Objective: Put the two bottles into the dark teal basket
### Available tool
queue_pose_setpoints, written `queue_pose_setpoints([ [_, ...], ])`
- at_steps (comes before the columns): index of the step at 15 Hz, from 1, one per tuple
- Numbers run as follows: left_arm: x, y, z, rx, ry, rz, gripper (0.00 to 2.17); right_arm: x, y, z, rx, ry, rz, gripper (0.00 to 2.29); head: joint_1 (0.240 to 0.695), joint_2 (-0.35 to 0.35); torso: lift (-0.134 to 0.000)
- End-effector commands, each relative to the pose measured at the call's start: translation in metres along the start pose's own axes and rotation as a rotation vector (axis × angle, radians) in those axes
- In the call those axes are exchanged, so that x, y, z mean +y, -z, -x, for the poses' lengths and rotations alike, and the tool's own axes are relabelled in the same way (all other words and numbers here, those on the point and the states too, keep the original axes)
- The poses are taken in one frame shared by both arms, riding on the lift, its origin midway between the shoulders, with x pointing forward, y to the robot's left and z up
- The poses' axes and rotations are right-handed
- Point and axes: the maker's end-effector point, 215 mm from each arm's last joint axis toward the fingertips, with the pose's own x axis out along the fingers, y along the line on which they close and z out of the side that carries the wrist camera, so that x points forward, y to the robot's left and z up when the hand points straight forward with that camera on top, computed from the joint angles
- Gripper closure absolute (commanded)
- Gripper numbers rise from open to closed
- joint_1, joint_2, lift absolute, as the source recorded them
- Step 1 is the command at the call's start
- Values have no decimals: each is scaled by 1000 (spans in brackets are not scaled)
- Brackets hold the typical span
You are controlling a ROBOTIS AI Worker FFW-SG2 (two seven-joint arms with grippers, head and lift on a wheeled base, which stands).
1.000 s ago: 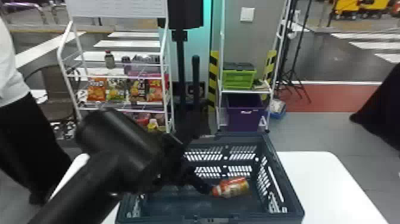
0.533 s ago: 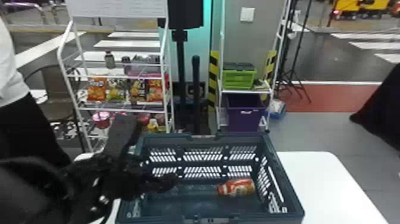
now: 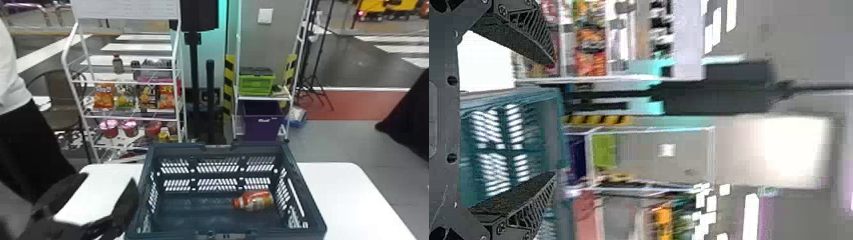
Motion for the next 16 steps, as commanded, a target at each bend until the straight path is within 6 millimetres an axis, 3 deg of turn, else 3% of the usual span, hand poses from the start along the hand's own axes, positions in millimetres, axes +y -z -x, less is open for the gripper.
queue_pose_setpoints([
  [1,19,19,38,-63,-84,70,130,6,-1,-2,13,-19,-6,87,499,0,0],
  [3,25,62,64,-38,-145,107,130,12,-7,-6,16,-36,0,87,499,0,0],
  [5,20,88,87,-55,-194,124,130,26,-12,-11,22,-65,11,87,499,0,0],
  [7,8,112,101,-34,-220,139,124,48,-3,-18,71,-112,30,87,499,0,0],
  [9,0,124,110,-27,-238,145,120,57,-4,-21,73,-126,32,87,499,0,0],
  [16,7,145,118,16,-261,126,110,67,7,-24,106,-144,22,87,499,0,0],
])
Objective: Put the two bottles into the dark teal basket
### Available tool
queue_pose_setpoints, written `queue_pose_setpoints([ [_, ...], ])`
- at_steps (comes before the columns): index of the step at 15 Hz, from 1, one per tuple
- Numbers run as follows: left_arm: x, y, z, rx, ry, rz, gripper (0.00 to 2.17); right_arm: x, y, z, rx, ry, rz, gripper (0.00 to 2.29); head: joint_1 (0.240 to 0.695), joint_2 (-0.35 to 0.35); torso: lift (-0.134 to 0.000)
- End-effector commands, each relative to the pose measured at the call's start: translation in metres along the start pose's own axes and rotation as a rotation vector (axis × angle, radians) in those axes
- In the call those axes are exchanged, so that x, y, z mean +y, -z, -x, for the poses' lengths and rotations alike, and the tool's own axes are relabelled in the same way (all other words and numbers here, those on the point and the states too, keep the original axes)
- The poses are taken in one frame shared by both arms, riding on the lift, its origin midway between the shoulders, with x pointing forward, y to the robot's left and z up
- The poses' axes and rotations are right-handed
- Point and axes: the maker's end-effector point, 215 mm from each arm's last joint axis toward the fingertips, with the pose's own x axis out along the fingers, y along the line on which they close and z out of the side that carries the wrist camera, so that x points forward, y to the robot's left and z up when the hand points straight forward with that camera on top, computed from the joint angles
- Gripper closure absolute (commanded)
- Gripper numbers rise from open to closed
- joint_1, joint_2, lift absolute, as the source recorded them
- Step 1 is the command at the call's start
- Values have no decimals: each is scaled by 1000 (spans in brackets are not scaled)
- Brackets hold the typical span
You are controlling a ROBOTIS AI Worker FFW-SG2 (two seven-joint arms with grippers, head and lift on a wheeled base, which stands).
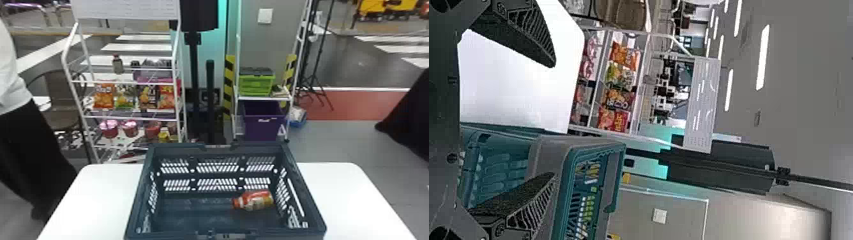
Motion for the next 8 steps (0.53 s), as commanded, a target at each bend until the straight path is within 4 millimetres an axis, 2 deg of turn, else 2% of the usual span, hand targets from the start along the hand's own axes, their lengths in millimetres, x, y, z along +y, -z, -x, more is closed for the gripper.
queue_pose_setpoints([
  [1,4,4,1,9,-4,-5,110,3,1,-2,0,-5,-5,87,499,0,0],
  [8,8,5,3,15,-9,-10,110,5,0,-1,-3,-8,-6,87,499,0,0],
])
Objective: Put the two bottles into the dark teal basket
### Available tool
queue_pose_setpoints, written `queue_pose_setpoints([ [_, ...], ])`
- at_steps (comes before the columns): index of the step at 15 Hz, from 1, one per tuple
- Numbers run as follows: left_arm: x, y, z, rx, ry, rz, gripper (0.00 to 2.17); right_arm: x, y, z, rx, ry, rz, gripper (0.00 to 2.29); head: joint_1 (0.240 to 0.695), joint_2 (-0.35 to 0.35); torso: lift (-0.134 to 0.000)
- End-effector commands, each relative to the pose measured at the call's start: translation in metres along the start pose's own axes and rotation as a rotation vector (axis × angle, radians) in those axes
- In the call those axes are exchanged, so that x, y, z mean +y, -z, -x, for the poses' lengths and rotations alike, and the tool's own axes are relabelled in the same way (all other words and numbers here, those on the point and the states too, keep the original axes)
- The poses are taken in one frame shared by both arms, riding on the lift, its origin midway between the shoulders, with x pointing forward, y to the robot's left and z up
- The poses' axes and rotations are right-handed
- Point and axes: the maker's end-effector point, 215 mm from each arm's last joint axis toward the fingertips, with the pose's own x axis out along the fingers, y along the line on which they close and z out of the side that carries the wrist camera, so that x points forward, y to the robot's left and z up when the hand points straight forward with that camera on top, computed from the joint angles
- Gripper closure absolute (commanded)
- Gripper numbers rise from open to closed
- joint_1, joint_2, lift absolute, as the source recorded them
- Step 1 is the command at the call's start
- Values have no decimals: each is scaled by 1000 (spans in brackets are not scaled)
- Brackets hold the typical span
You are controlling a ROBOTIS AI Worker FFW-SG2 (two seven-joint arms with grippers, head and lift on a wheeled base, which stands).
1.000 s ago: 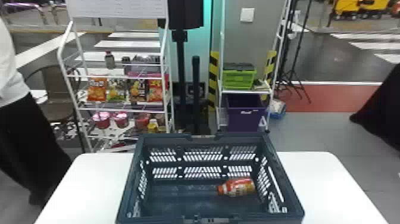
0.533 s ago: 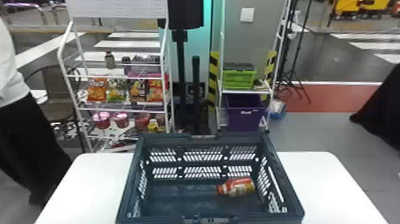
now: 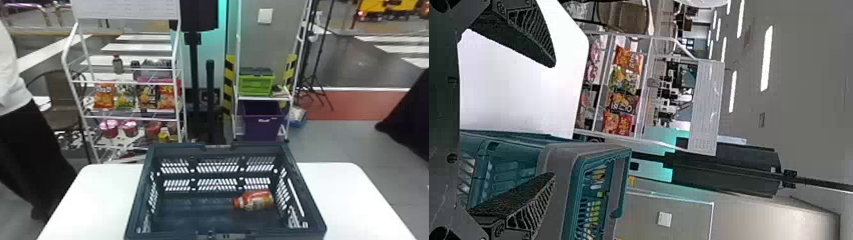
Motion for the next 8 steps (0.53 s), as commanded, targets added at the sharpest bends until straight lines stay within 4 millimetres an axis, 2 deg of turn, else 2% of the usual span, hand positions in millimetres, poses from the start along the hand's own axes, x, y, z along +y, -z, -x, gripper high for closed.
queue_pose_setpoints([
  [1,0,0,0,0,0,0,110,0,0,1,-1,1,-2,87,499,0,0],
  [8,1,1,1,-2,-2,5,110,-1,1,2,-2,1,1,87,499,0,0],
])
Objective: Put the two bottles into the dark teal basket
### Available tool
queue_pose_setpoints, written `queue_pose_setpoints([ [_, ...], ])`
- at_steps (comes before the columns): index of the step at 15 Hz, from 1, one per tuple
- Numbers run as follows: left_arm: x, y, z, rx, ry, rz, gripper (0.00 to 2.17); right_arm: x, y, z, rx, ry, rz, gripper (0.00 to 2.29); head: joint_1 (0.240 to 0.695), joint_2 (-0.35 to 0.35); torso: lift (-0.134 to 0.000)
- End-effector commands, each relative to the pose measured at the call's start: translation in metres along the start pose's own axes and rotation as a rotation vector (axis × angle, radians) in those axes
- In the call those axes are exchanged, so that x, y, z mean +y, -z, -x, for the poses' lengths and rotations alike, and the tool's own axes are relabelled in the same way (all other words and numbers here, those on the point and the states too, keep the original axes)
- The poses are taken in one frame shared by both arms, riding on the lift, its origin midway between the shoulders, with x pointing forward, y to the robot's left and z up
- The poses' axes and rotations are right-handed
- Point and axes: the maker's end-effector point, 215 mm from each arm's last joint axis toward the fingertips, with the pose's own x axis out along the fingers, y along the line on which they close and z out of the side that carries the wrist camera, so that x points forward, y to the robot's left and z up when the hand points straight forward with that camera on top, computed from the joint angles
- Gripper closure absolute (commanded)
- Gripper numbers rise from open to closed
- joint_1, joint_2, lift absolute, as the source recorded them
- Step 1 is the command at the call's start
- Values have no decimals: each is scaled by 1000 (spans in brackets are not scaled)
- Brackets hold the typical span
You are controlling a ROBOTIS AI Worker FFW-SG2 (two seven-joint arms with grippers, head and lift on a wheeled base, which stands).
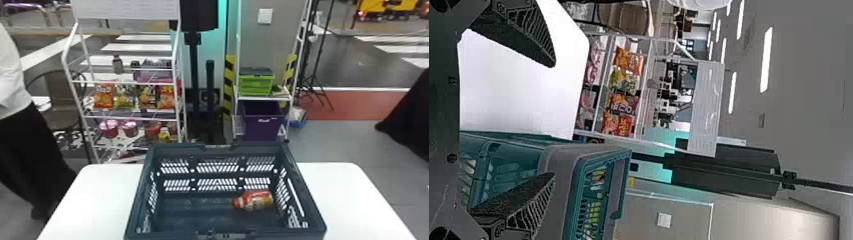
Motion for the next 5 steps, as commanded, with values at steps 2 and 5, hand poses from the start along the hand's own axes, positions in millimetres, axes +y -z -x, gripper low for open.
queue_pose_setpoints([
  [2,0,2,1,3,-2,1,107,1,1,0,2,0,-3,87,499,0,0],
  [5,1,3,1,6,-4,0,103,1,1,0,2,0,-3,87,499,0,0],
])
